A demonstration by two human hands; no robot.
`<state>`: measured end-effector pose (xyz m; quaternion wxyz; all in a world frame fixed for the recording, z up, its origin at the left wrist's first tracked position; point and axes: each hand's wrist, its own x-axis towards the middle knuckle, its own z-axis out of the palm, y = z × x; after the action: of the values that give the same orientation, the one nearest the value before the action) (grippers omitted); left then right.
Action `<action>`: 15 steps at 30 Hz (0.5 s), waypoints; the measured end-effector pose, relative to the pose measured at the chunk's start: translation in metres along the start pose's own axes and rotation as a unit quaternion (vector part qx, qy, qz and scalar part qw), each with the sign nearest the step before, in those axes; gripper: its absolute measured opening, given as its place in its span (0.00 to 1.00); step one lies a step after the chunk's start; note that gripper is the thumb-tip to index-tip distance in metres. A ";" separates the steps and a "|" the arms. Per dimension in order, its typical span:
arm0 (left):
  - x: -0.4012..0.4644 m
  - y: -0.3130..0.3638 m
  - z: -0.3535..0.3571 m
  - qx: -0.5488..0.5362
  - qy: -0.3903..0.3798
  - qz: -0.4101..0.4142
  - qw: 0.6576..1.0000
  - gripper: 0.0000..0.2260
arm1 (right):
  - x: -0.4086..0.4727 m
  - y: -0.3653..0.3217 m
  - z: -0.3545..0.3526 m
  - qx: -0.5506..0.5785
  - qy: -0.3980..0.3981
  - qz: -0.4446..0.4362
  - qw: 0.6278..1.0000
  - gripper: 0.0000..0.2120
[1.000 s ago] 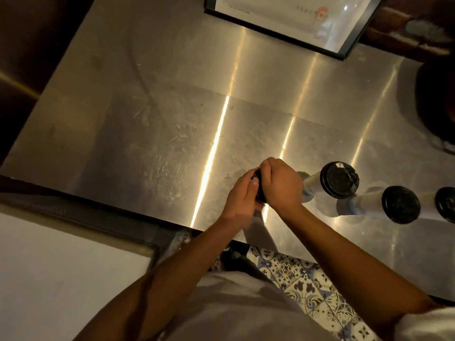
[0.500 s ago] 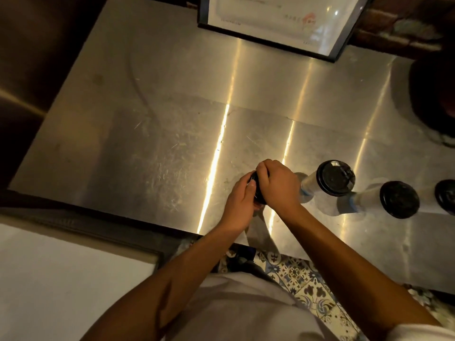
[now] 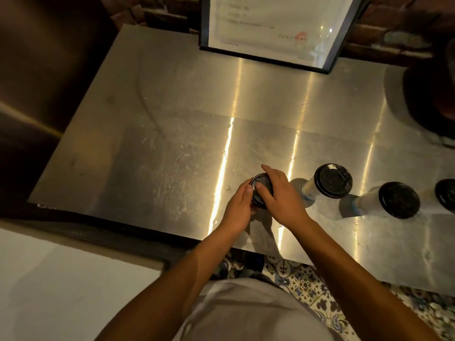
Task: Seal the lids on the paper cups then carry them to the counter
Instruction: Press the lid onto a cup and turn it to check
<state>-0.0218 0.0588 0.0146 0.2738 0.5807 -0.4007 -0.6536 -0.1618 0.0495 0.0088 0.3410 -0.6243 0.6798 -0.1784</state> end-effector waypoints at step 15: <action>-0.022 0.023 -0.020 0.063 -0.021 0.055 0.996 0.17 | -0.013 -0.027 -0.034 0.188 0.021 0.068 0.980 0.26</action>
<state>-0.0012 0.0605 0.0453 0.2641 0.5602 -0.4784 -0.6226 -0.1654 0.0512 0.0535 0.4491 -0.4976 0.6821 -0.2923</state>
